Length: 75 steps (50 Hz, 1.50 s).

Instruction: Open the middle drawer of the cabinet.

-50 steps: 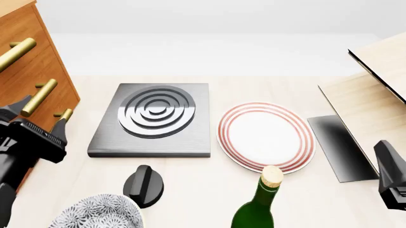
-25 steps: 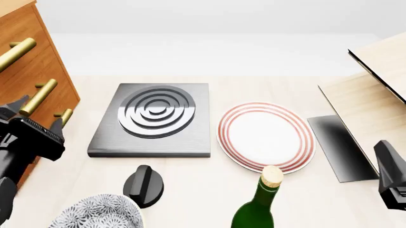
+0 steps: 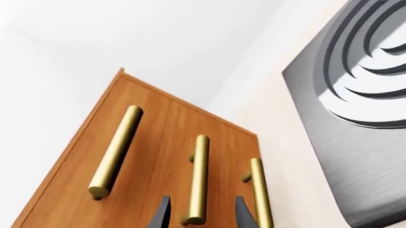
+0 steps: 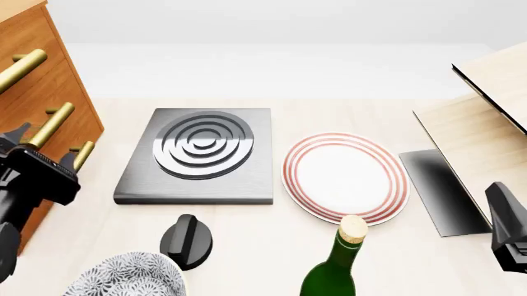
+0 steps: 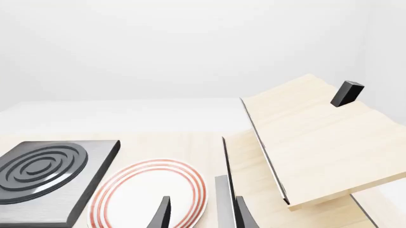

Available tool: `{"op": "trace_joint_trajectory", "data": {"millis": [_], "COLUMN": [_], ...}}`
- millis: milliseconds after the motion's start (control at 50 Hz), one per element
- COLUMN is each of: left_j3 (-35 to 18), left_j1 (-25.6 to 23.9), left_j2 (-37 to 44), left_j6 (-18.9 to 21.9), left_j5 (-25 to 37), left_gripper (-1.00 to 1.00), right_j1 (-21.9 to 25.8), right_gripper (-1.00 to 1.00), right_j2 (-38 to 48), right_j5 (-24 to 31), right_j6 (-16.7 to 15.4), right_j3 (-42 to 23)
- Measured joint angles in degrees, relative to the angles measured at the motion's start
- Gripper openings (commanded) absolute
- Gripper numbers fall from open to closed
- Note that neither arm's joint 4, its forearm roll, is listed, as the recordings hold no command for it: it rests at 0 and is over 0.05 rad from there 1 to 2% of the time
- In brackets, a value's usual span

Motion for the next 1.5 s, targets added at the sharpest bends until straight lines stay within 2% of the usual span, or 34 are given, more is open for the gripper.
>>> {"op": "trace_joint_trajectory", "data": {"millis": [540,560,1120,1500], "left_j3": [-2.16,-2.21,-2.14,-1.5], "left_j1": [2.73,2.8,2.46,0.24], "left_j2": [2.73,2.8,2.45,1.94], "left_j6": [0.37,0.37,0.57,3.21], "left_j5": [0.0,0.0,0.0,0.0], "left_gripper": [1.0,-1.0,-1.0,-1.0], "right_j1": [0.0,0.0,0.0,0.0], "right_gripper": [1.0,1.0,1.0,1.0], "right_j2": [-0.01,-0.01,-0.03,-0.01], "right_j5": [0.01,0.01,0.04,0.03], "right_j6": [0.0,0.0,-0.01,-0.01], "right_j3": [0.0,0.0,-0.01,-0.01]}}
